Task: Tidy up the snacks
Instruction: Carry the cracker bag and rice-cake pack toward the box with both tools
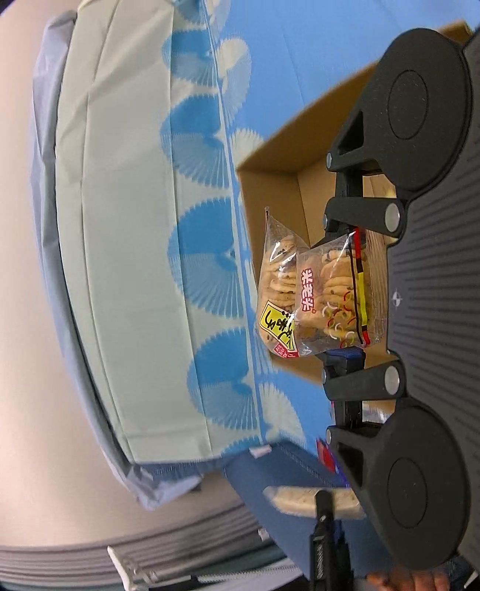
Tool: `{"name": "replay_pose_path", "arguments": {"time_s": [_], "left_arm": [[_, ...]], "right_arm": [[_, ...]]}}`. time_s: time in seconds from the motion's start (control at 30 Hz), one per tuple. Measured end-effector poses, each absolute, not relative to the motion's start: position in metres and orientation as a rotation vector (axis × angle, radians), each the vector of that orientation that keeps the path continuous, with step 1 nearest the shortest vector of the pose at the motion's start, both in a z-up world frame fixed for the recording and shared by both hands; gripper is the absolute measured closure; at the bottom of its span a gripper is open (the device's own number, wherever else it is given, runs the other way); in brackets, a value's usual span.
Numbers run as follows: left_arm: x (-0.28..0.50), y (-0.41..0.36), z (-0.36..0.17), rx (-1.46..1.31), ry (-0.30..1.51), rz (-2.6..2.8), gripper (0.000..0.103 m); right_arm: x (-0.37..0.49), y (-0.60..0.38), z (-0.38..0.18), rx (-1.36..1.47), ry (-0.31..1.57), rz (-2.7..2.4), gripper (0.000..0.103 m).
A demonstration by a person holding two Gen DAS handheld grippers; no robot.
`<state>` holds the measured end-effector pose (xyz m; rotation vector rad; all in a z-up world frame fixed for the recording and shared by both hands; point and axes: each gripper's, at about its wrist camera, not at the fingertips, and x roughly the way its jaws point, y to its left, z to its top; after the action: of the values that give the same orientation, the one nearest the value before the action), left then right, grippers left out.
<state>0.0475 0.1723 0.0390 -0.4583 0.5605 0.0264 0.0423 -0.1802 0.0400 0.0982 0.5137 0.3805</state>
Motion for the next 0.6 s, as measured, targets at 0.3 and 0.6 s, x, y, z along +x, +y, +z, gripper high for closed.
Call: {"name": "replay_pose_path", "arguments": {"time_s": [0.3, 0.6], "left_arm": [[0.065, 0.084, 0.049, -0.358, 0.458, -0.185, 0.063], [0.068, 0.015, 0.043, -0.239, 0.437, -0.331, 0.063]], "right_arm": [[0.047, -0.223, 0.04, 0.049, 0.481, 0.216, 0.056], [0.047, -0.254, 0.034, 0.034, 0.493, 0.152, 0.056]]}}
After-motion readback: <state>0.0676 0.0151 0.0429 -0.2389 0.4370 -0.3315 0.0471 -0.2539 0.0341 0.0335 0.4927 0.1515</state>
